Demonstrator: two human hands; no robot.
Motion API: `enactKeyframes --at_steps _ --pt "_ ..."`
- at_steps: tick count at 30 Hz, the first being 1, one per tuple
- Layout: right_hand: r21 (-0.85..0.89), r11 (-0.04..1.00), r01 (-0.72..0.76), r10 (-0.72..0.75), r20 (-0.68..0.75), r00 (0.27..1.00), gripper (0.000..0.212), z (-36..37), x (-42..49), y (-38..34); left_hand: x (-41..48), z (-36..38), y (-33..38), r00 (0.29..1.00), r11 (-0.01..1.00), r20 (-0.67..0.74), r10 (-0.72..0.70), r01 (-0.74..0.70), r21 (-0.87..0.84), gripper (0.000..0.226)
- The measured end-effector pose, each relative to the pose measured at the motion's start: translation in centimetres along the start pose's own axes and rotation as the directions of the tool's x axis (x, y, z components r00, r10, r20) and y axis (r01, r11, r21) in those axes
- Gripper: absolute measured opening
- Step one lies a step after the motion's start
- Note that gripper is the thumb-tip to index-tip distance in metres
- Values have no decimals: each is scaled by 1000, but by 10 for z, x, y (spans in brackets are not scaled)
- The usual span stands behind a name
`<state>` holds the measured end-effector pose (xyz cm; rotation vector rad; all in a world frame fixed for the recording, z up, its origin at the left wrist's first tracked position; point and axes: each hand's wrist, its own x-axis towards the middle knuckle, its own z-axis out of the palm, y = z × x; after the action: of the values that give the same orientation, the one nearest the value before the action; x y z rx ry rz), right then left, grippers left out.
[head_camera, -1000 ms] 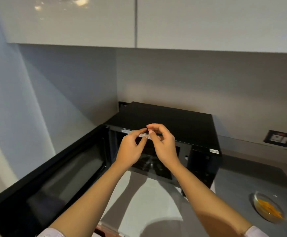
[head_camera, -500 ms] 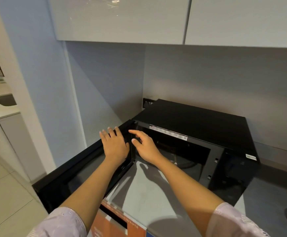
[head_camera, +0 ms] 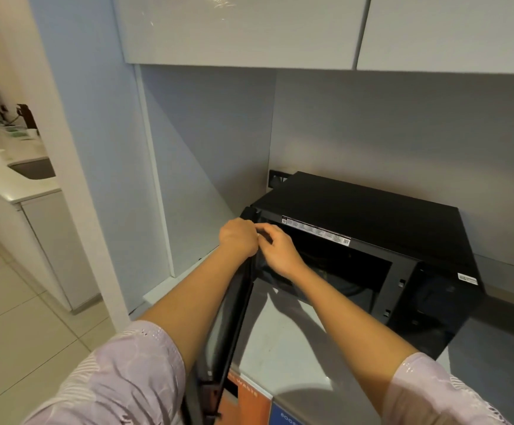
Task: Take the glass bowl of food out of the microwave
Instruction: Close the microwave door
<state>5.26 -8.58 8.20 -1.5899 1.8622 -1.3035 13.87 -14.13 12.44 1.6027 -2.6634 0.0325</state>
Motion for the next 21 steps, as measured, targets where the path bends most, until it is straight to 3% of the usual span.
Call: enactKeyframes --at_steps 9,14,21 --pt "-212 972 -105 144 177 974 38 -53 -15 6 -11 11 40 995 995 -28 97 -96 30 29" --pt "-389 916 -94 204 251 946 48 -77 -27 7 -8 26 58 993 990 49 108 -104 -93 65" --pt "-568 822 -52 209 215 954 53 -102 -44 28 2 44 86 942 933 -17 334 -333 -134 66"
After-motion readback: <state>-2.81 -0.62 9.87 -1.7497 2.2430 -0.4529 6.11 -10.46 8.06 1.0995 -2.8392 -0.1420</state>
